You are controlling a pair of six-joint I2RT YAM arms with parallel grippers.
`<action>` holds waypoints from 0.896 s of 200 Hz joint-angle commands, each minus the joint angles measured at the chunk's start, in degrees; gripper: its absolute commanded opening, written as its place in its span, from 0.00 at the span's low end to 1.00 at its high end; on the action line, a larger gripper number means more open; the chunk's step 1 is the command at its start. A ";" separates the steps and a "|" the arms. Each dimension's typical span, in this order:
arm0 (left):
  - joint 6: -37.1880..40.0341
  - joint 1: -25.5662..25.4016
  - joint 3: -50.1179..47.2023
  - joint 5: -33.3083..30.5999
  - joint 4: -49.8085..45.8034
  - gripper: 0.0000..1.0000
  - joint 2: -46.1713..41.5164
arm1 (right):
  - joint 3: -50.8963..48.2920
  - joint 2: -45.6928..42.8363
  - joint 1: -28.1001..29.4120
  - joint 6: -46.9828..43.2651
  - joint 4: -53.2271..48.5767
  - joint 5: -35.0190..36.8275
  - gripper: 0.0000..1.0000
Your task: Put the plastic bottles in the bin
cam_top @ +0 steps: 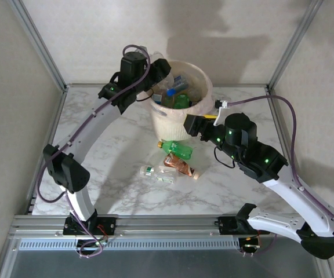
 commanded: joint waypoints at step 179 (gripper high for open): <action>2.65 0.91 -0.78 -8.98 -6.27 0.81 -11.57 | -1.63 0.19 -0.43 0.69 -1.47 1.54 0.78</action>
